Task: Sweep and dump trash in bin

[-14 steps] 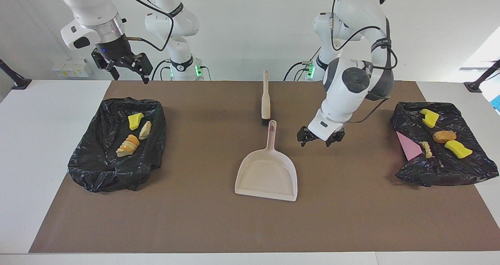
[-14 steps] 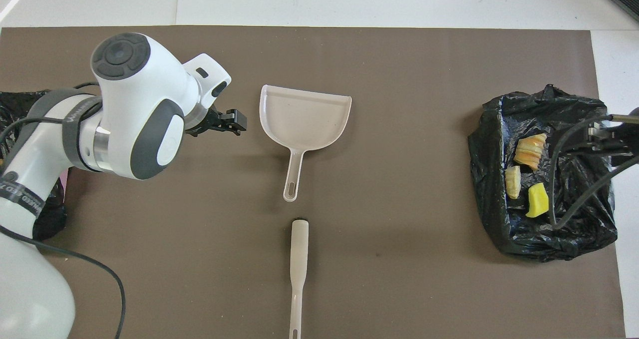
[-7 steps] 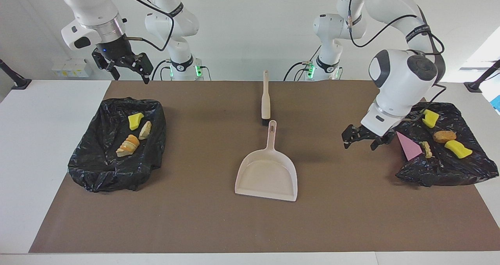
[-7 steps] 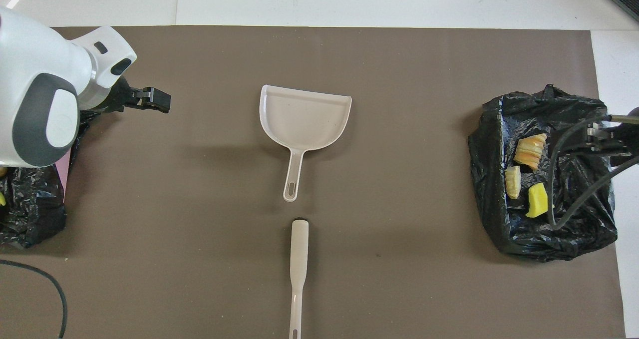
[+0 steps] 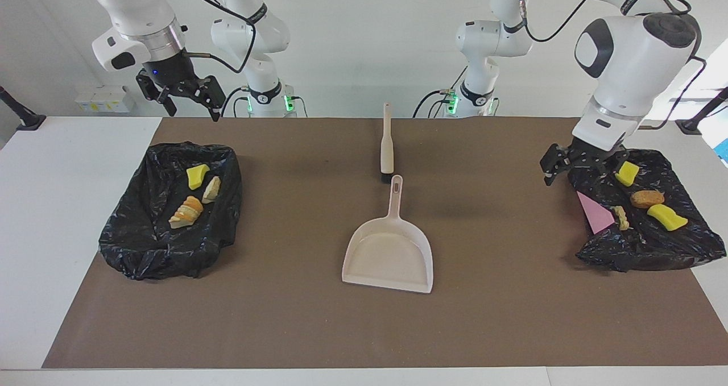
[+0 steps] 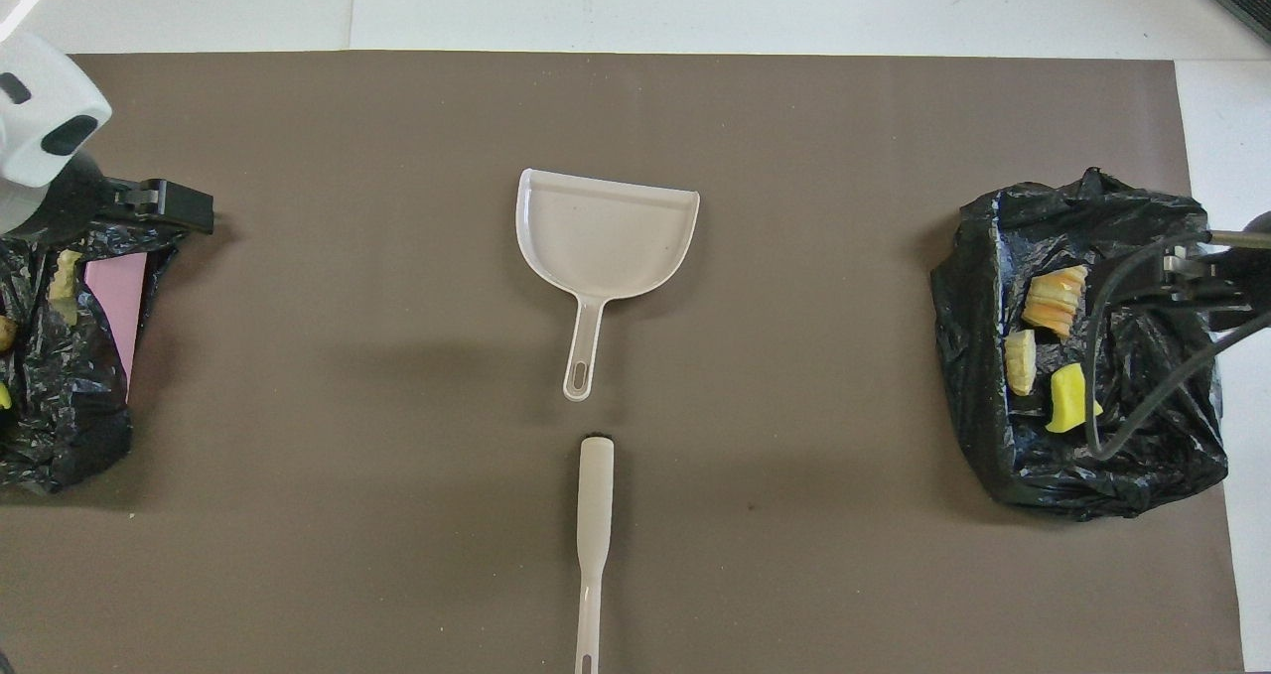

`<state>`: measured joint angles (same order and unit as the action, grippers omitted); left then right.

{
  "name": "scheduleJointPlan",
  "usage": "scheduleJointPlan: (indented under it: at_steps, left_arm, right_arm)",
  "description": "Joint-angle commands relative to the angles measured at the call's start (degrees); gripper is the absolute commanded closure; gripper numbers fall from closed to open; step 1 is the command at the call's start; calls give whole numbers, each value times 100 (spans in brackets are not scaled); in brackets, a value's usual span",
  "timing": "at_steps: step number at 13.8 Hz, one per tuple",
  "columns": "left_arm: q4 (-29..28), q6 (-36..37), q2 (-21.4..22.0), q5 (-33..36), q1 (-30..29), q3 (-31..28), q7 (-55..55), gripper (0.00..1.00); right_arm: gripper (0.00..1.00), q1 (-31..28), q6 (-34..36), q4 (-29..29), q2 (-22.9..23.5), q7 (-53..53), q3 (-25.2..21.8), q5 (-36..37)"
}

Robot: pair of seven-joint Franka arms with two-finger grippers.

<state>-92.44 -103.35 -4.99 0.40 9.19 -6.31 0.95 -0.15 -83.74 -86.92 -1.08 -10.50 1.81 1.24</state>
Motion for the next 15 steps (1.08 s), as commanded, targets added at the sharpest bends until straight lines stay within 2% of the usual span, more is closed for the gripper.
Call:
scheduleJointPlan:
  at_steps: [1, 3, 5, 7, 15]
  left_arm:
    - [198, 568, 200, 22, -40, -212, 28, 0]
    - [559, 1234, 200, 4, -32, -248, 46, 0]
    - [596, 1624, 235, -13, 3, -152, 19, 0]
    - [474, 1529, 446, -5, 21, -116, 45, 0]
    - [543, 1861, 411, -22, -23, -134, 90, 0]
  right_arm:
    - [0, 190, -2, -71, -103, 13, -251, -10]
    - [0, 217, -2, -71, -103, 13, -260, -18]
    - [0, 208, -19, -71, -103, 13, -260, -27]
    - [0, 173, -19, -71, -103, 13, -243, -36]
    - [0, 120, -11, -97, -112, 13, -260, -45]
